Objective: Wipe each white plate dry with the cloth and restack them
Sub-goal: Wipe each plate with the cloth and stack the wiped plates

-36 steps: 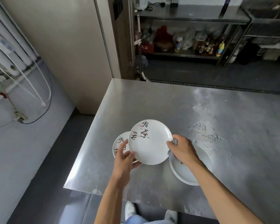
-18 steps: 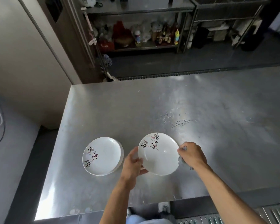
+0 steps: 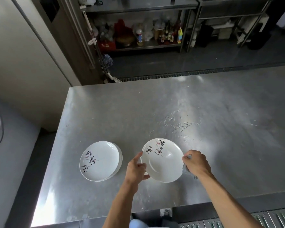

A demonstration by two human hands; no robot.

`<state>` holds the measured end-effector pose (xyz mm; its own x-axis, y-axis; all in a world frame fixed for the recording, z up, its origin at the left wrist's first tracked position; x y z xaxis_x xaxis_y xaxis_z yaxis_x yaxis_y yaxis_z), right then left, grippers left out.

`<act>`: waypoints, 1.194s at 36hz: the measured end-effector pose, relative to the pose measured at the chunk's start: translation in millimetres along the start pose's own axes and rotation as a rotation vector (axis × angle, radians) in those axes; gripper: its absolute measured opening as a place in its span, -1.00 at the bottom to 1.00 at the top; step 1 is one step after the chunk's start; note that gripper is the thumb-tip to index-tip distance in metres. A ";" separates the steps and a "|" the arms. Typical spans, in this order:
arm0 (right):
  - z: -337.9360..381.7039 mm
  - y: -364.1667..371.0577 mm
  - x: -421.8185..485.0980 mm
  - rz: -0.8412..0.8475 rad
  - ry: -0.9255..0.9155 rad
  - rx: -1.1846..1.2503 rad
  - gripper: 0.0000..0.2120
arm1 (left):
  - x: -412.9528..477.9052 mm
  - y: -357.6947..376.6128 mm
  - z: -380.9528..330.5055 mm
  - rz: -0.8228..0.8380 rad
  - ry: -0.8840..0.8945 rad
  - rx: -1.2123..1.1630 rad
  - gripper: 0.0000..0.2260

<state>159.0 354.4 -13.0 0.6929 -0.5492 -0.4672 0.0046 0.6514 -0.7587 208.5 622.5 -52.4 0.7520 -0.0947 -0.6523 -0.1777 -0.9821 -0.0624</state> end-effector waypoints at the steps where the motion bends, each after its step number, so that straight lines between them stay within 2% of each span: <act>1: 0.0 0.1 0.1 0.005 -0.005 -0.006 -0.94 | 1.3 -0.4 1.4 -0.014 -0.001 0.003 -0.46; 20: 4.0 2.3 3.3 -0.023 -0.026 -0.027 -0.89 | 6.7 -6.2 5.5 -0.172 0.075 -0.003 -0.50; 24: 1.9 -0.7 1.5 -0.037 0.008 0.031 -0.89 | 5.2 -6.5 5.0 -0.163 0.070 -0.048 -0.52; 28: 6.7 -13.2 0.8 -0.123 0.019 0.120 -0.89 | 4.1 -11.6 4.1 -0.186 0.087 -0.059 -0.55; 36: 32.4 -14.1 2.9 -0.133 -0.048 0.266 -0.89 | -0.3 -14.8 3.9 -0.199 0.099 -0.106 -0.68; 43: 64.0 6.9 -2.3 -0.105 -0.161 0.220 -0.88 | -5.9 -38.2 -5.8 -0.254 0.139 -0.123 -0.76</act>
<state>203.5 393.6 12.0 0.7860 -0.5407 -0.2997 0.2265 0.7030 -0.6742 214.6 659.6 -41.8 0.8439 0.1430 -0.5172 0.0984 -0.9887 -0.1129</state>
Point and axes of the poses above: each hand's wrist, its own x-axis towards the middle knuckle, its own y-axis out of the palm, z = x × y, the point moved 7 cm from there along x, towards the middle knuckle, and after that the axes turned 1 degree about -z, right-handed, at the moved point
